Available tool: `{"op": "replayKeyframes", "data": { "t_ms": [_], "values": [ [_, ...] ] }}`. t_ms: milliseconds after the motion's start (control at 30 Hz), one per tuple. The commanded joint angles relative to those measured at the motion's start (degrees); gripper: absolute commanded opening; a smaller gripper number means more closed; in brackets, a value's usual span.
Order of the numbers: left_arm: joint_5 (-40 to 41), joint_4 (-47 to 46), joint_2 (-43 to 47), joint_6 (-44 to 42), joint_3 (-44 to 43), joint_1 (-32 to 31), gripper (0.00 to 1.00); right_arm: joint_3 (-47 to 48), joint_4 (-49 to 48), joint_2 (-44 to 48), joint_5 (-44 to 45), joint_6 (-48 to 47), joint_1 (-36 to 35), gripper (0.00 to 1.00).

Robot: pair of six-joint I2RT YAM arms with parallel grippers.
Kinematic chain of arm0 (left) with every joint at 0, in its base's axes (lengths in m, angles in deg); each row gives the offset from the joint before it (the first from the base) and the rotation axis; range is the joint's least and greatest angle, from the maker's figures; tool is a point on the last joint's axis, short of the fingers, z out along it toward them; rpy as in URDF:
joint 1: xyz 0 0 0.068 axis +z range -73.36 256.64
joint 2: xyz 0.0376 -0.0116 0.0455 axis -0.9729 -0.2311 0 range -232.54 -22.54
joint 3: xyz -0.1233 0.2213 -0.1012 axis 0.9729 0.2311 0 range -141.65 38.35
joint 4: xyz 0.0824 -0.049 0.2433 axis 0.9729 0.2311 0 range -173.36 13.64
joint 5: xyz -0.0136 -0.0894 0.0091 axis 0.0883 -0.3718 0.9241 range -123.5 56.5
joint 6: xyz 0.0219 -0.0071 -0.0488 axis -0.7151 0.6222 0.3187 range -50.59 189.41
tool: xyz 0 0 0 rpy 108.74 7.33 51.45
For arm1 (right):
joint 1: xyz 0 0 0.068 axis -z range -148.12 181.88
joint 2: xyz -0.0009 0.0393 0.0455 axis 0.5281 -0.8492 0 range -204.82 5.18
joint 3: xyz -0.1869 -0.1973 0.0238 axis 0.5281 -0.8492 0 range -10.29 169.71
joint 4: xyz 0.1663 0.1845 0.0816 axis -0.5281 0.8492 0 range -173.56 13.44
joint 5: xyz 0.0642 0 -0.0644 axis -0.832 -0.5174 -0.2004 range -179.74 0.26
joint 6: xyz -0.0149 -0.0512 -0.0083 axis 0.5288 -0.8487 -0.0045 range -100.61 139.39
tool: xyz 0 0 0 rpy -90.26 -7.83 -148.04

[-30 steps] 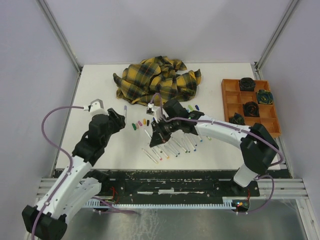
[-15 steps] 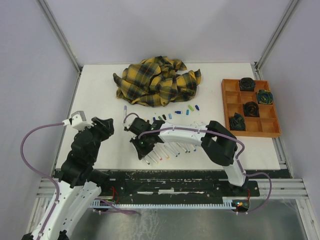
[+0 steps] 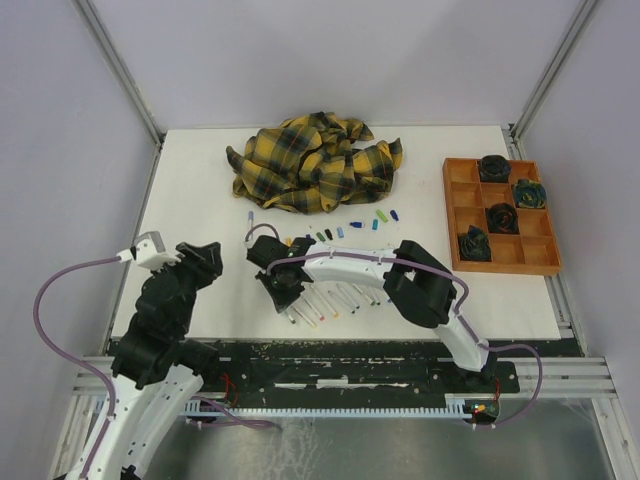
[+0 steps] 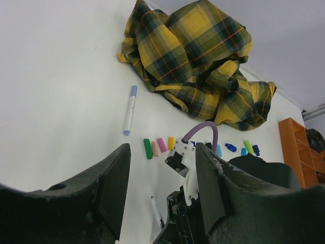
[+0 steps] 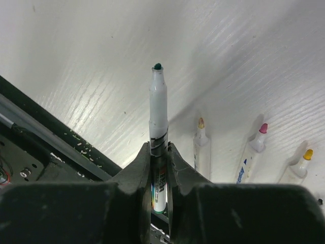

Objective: Open the pen caps
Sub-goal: Place the pen at the center of the board.

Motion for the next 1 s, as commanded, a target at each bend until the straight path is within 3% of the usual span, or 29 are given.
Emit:
{"op": "replayKeyframes", "data": {
  "t_ms": [0,500,967],
  "values": [
    [1.72,-0.46,1.01,0.42,0.22,0.07,0.60,2.50,2.30,-0.82,3.17,2.09,-0.55,0.18],
    [2.86,0.63,4.01,0.66,0.30,0.04,0.60,2.46,2.95,-3.80,4.39,2.75,-0.87,0.27],
    [1.74,0.15,3.84,0.52,0.62,0.07,0.60,4.50,3.15,-2.07,2.10,0.13,-0.78,0.28]
  ]
}}
